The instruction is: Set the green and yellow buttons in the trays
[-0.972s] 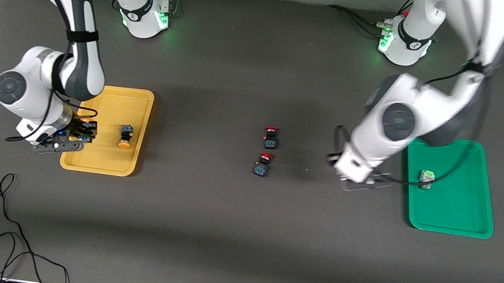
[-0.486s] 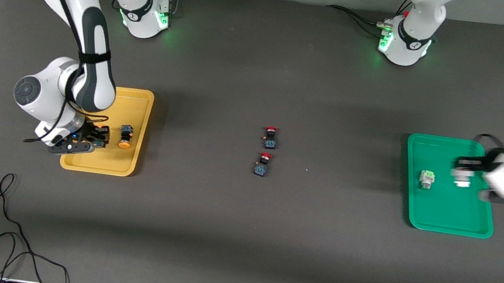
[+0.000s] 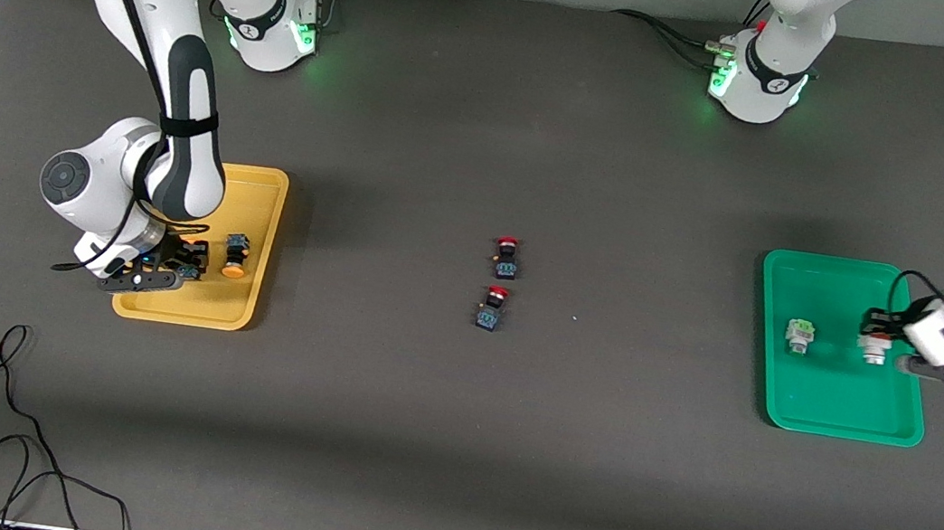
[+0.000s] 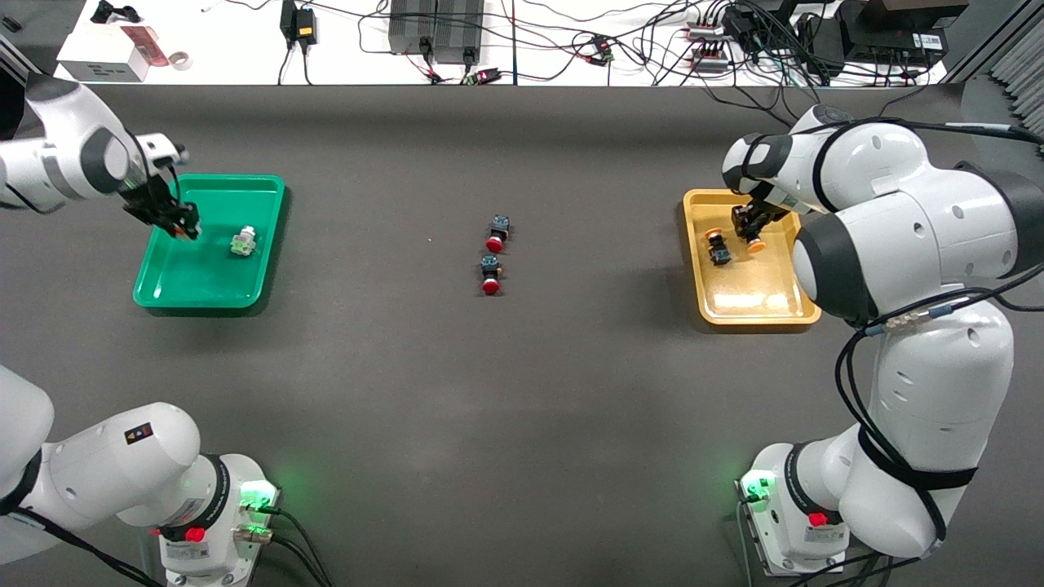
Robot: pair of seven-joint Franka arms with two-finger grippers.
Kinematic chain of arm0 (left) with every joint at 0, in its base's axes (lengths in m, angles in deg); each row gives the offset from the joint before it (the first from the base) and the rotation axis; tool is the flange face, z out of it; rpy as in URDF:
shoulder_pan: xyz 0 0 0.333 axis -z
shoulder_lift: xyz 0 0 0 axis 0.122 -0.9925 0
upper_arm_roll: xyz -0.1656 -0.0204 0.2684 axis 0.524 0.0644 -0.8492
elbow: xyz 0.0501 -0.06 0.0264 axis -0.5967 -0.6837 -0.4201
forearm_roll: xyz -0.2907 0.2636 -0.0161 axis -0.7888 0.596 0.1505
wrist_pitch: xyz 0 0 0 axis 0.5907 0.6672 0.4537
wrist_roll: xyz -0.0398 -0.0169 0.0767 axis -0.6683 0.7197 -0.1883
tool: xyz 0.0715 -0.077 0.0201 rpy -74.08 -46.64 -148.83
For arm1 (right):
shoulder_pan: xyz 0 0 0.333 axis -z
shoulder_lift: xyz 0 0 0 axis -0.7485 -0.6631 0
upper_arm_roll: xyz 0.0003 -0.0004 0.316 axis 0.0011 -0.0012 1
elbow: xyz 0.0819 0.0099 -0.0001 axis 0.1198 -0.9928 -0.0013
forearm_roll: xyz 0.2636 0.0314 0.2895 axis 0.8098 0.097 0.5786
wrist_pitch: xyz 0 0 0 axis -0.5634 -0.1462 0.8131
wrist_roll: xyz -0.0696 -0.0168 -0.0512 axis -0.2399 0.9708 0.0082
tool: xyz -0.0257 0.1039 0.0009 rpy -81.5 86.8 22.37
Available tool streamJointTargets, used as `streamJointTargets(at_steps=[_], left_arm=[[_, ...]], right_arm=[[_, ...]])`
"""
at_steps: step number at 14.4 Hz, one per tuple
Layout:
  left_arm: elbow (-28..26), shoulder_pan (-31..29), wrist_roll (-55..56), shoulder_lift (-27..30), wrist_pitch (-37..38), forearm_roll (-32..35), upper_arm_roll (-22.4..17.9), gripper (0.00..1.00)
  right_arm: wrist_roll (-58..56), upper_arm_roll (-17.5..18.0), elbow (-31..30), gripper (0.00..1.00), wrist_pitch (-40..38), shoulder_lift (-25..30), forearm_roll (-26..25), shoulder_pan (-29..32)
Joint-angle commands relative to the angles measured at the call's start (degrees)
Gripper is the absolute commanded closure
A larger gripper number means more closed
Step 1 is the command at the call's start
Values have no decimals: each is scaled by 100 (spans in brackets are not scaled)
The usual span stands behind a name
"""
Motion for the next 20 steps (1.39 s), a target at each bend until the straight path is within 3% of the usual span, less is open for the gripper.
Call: streamJointTargets(at_steps=[1,3,4,7,9,12,15,17,20], left_arm=[[-5,-151,-88,19,-126,189,82,57],[21,-116,-53,98,-99,189,82,5],[39,-89,-9,177,-82,189,100,0],[388,-89,-87,624,696,180,135,0],[1116,-72,-88,863,2003,110,213,0],[2066,-72,-88,1170,3386,-266,407,0],[2210,42,-44,1855,4100,-742,442,0],[2236,305,78,2154,4399,-961,443,0],[2385,918,526,2375,4813,-1200,277,0]], right_arm=[[-183,-58,41,0,-66,105,194,-64],[-95,-93,58,0,-163,315,168,-99],[-77,-137,163,0,-398,464,133,-99],[168,-645,908,1,-1749,553,-111,-108],[842,-892,1802,1,-2899,606,-682,-100],[1661,-1103,2929,1,-4396,606,-807,-91],[2311,-1516,4237,1,-5687,606,-1087,-65],[2559,-1605,5213,1,-6610,589,-1404,84],[2560,-1649,6155,1,-7281,562,-1423,611]])
